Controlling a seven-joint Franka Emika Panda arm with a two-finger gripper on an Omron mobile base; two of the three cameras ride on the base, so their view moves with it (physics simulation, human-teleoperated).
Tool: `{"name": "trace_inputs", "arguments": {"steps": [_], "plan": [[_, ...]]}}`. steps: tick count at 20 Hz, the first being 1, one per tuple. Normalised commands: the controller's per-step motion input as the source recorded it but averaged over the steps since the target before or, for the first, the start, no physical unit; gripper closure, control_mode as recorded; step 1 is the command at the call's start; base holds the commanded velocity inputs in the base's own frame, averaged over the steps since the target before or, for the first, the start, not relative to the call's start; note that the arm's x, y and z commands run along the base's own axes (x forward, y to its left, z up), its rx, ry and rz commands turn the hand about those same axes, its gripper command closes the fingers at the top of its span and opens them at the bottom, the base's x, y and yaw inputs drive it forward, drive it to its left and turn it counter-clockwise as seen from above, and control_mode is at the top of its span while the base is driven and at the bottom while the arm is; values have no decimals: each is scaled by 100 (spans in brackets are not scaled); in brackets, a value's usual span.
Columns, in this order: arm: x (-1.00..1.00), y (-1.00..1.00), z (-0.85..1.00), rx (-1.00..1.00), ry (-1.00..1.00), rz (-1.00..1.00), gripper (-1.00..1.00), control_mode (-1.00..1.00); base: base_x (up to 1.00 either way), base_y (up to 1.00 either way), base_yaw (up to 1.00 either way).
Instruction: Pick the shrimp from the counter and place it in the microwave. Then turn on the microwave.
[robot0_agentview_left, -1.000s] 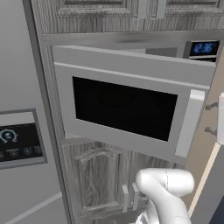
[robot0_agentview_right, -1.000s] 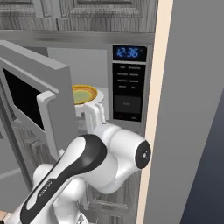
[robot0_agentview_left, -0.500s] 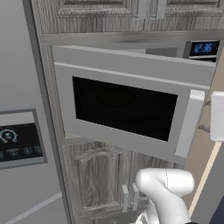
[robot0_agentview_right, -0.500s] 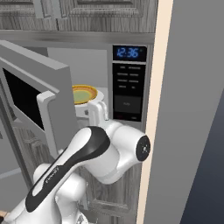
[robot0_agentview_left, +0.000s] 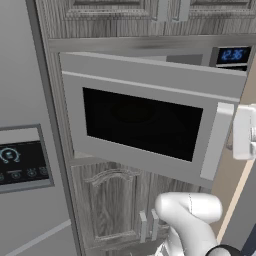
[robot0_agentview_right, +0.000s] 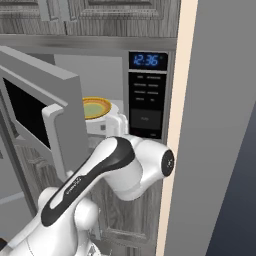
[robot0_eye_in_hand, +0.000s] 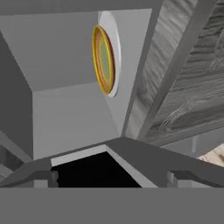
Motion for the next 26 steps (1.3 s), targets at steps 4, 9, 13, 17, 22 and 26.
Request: {"name": "trace_inputs", "arguments": {"steps": [4, 9, 13, 17, 22, 26], "plan": [[19, 0, -10, 9, 2, 8, -100, -100, 0, 0, 0], [11, 2, -10, 6, 1, 10, -100, -100, 0, 0, 0], [13, 2, -6, 2, 1, 8, -100, -100, 0, 0, 0], [13, 2, -1, 2, 4, 6, -100, -100, 0, 0, 0], [1, 7, 0, 3, 2, 8, -100, -100, 0, 0, 0], [-18, 9, 0, 4, 0, 9, -100, -100, 0, 0, 0]]}}
